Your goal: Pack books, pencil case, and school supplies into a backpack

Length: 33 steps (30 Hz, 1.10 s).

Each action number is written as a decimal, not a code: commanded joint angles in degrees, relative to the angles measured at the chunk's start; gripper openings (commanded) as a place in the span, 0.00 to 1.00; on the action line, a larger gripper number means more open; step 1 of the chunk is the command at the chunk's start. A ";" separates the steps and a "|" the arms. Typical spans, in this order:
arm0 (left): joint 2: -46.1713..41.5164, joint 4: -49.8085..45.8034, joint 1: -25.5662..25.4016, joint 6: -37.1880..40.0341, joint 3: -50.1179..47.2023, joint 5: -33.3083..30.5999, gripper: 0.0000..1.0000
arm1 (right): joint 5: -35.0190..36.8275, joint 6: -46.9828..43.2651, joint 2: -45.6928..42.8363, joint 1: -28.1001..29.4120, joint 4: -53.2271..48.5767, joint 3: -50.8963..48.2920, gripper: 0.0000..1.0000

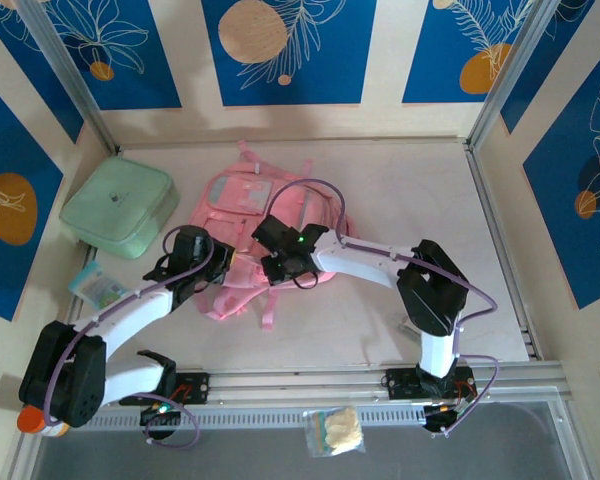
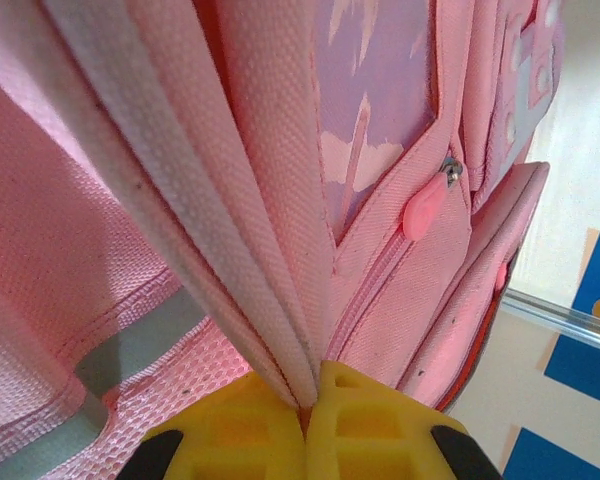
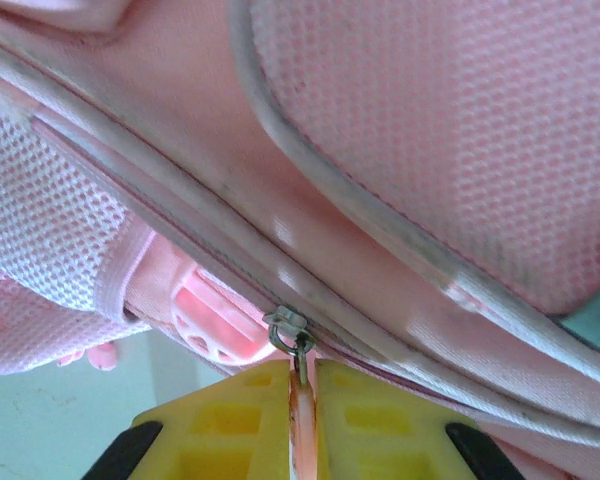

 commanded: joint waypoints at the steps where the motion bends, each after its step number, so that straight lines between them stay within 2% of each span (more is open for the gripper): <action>1: 0.02 3.36 1.91 2.95 3.03 0.72 0.00 | 1.26 -0.13 -1.76 -0.42 -6.08 -0.55 0.13; 9: 1.63 -5.28 6.26 11.19 8.73 1.92 0.00 | 1.46 1.50 -8.73 -3.41 -8.39 -8.76 0.10; 11: 3.08 -3.84 7.07 11.96 8.79 3.10 0.00 | 0.78 1.60 -10.68 -5.82 -8.42 -11.50 0.08; 14: 6.75 -1.45 8.50 14.07 10.50 5.48 0.00 | 5.72 -0.03 -11.36 -5.21 -10.64 -11.21 0.06; 17: 9.98 -1.79 8.77 15.08 12.91 7.52 0.00 | -0.26 -3.08 -9.98 -4.89 -7.31 -10.57 0.06; 20: 11.24 0.52 8.77 14.45 12.31 8.83 0.00 | -2.09 -2.85 -8.31 -5.25 -4.58 -10.25 0.08; 24: 10.21 -3.81 8.76 18.23 13.49 6.73 0.00 | -2.87 -2.66 -7.03 -6.78 -2.25 -9.95 0.20; 28: 11.17 -2.88 8.75 19.04 13.74 7.65 0.00 | -4.24 -3.15 -5.65 -7.89 0.17 -9.92 0.26; 31: 11.90 -3.71 8.79 19.89 14.82 7.56 0.00 | -4.00 -4.56 -4.29 -7.91 0.67 -9.80 0.22; 33: 12.12 -4.25 8.82 20.58 15.32 7.05 0.00 | -3.89 -4.91 -4.34 -8.04 0.68 -10.03 0.16</action>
